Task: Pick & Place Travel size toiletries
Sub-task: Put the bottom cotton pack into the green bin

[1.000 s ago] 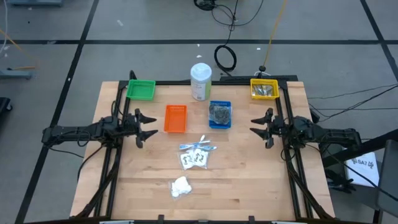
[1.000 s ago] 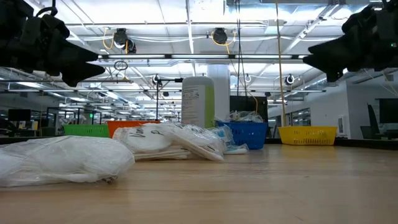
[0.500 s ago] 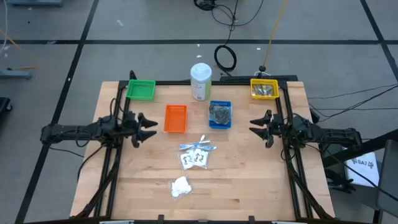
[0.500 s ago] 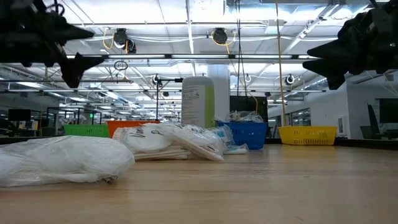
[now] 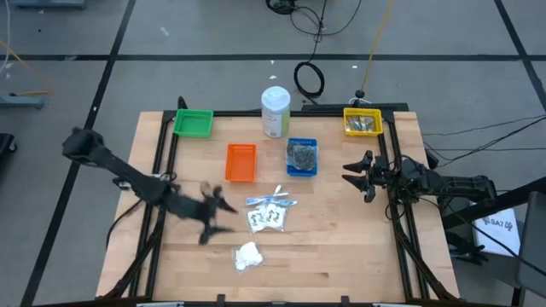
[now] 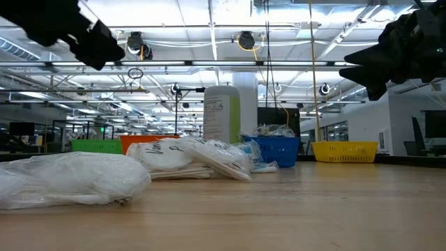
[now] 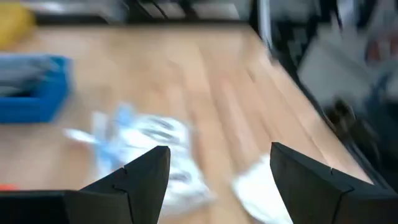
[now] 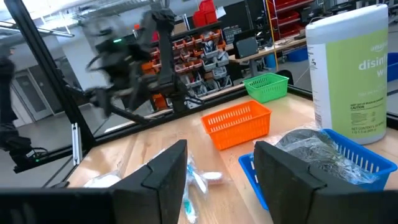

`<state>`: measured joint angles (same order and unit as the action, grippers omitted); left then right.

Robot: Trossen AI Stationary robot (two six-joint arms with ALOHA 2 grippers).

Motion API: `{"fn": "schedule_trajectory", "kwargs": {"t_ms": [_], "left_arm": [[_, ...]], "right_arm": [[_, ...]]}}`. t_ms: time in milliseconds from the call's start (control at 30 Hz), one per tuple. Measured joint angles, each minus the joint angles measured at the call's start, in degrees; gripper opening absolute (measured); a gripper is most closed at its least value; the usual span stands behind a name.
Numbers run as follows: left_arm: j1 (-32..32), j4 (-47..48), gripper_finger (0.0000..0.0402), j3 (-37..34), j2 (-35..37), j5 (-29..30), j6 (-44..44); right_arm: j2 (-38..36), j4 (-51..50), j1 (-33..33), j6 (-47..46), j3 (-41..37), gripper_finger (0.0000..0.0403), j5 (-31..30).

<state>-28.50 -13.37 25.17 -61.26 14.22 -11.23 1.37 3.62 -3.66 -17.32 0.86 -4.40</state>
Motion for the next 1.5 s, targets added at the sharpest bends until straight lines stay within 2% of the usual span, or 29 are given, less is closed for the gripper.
{"fn": "schedule_trajectory", "kwargs": {"t_ms": [200, 367, 533, 700, 833, 900, 1000, 1233, 1300, 1433, 1500], "left_arm": [[-6.5, 16.5, 0.0273, 17.3, -20.7, -2.6, -7.5], [-7.6, 26.7, 0.0273, 27.6, -31.7, -5.2, -11.0], [-7.6, 27.3, 0.0273, 30.6, -38.4, -5.2, -12.6], [-6.5, 26.8, 0.0273, 30.7, -43.1, -5.8, -19.0], [-6.0, 26.8, 0.0269, 30.9, -44.0, -7.3, -20.5], [-6.0, 27.0, 0.0252, 30.8, -43.9, -8.2, -20.6], [-6.1, 27.3, 0.0200, 30.7, -43.1, -9.4, -20.5], [-5.8, 28.5, 0.0034, 30.5, -36.9, -14.2, -16.7], [-5.8, 28.5, 0.0013, 30.5, -34.1, -13.9, -15.3], [-6.0, 28.9, 0.0023, 30.5, -26.6, -6.7, -11.1], [-5.8, 31.3, 0.0021, 30.5, -22.0, 0.4, -9.2]], "right_arm": [[0.0, 0.0, 0.0, 0.0, 0.0, 0.0177, 0.0], [0.0, 0.0, 0.0, 0.0, 0.0, 0.0174, 0.0], [0.0, 0.0, 0.0, 0.0, 0.0, 0.0177, 0.0], [0.0, 0.0, 0.0, 0.0, 0.0, 0.0176, 0.0], [0.0, 0.0, 0.0, 0.0, 0.0, 0.0174, 0.0], [0.0, 0.0, 0.0, 0.0, 0.0, 0.0175, 0.0], [0.0, 0.0, 0.0, 0.0, 0.0, 0.0178, 0.0], [0.0, 0.0, 0.0, 0.0, 0.0, 0.0174, 0.0], [0.0, 0.0, 0.0, 0.0, 0.0, 0.0174, 0.0], [0.0, 0.0, 0.0, 0.0, 0.0, 0.0178, 0.0], [0.0, 0.0, 0.0, 0.0, 0.0, 0.0178, 0.0]]}}
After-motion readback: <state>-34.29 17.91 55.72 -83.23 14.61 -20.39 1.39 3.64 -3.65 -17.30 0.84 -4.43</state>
